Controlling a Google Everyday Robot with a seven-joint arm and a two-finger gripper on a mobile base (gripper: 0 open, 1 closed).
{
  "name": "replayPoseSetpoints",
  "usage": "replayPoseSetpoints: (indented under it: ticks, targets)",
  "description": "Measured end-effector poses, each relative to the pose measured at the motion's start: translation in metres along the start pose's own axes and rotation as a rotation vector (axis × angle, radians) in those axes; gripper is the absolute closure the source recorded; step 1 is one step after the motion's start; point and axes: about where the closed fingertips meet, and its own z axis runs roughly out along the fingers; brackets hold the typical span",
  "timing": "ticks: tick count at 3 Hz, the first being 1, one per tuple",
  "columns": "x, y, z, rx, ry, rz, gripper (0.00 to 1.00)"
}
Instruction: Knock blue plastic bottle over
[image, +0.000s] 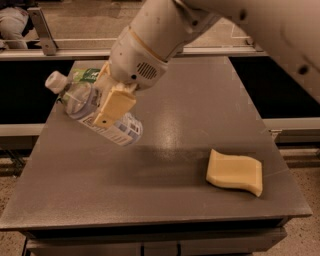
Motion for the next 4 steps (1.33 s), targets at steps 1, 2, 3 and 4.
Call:
replayPoseSetpoints:
  ticks: [1,2,3,4]
  targets:
    - [-0.003,0.006,0.041,-0.198,0.124,-0.015,1.00]
    - [-0.009,0.015,0.048,-0.250,0.147,-0.039,1.00]
    - [0.008,0.018,0.057,-0.266,0.290,0.017,1.00]
    - [0.009,0.011,0.085,-0.251,0.522,0.060,1.00]
